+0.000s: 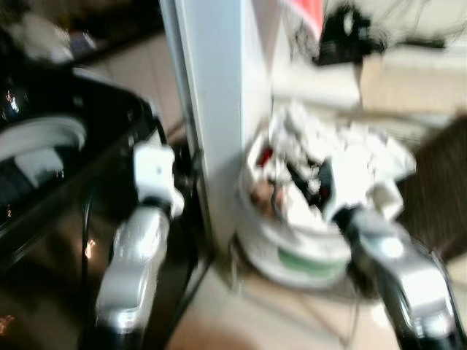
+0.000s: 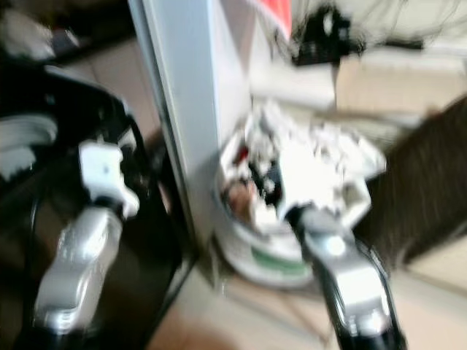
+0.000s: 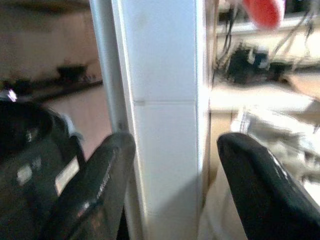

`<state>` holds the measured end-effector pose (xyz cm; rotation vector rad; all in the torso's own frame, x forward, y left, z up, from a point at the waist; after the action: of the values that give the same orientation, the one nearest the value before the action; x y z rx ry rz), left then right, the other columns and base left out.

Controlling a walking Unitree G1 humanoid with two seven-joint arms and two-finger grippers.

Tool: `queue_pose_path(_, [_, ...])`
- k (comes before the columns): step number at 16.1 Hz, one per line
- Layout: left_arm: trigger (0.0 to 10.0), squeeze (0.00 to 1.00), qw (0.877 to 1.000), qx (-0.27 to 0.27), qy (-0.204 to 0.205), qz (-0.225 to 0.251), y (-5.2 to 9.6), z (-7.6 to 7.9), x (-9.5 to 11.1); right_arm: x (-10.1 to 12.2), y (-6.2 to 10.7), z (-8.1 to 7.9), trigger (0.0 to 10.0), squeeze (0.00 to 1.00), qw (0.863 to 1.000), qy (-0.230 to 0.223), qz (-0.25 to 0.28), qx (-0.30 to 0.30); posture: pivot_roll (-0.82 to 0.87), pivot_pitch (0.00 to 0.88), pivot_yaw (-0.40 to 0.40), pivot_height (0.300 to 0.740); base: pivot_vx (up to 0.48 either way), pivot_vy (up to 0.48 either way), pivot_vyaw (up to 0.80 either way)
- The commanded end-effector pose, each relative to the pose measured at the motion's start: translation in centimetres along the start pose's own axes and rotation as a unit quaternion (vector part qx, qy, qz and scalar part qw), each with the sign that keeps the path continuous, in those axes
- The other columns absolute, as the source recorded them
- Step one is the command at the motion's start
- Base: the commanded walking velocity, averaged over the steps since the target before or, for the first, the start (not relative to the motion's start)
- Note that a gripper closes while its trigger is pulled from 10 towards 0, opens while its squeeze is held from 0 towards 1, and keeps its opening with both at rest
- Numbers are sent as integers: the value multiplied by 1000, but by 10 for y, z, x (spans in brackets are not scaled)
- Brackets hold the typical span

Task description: Clothes washing

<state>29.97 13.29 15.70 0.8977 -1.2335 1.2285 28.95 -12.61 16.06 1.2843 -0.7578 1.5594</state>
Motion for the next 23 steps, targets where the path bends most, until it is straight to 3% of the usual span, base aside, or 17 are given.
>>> queue_pose_path(1, [10000,0,1000,17,-11,-3,1,-7,2,3,-2,-2,10000,0,1000,2,8,6,-78,0,76,740,371,0,0])
queue_pose_path(8, [10000,0,999,43,-14,-15,7,-15,2,5,-2,-9,10000,0,998,34,19,46,-74,0,60,740,377,0,0])
queue_pose_path(13, [10000,0,998,57,-6,-17,8,-20,4,6,-2,-6,10000,0,999,18,20,40,-69,2,62,740,145,0,0])
queue_pose_path(17, [10000,0,998,46,27,-35,5,-18,4,15,-3,4,10000,0,999,14,33,29,-70,2,65,740,0,0,0])
queue_pose_path(20, [10000,0,998,37,20,-41,1,-15,4,20,-3,18,10000,0,999,18,24,10,-75,1,69,740,0,0,0])
queue_pose_path(23, [10000,0,996,26,42,-68,-1,-12,-2,24,-5,32,10000,0,1000,20,22,-9,-78,0,68,740,0,0,0])
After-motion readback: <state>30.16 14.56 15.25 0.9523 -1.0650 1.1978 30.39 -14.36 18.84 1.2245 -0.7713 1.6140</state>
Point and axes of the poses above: a point about 5 cm out from each wrist's last joint towards the gripper, its own y axis pointing back from the gripper into the wrist, its own x axis along the axis of the wrist's last joint, z = x × y, the point moved 2 cm from there along -y, pointing out of the wrist towards the gripper, and after that the axes turned 11 degrees about y, right-handed, at the moved point
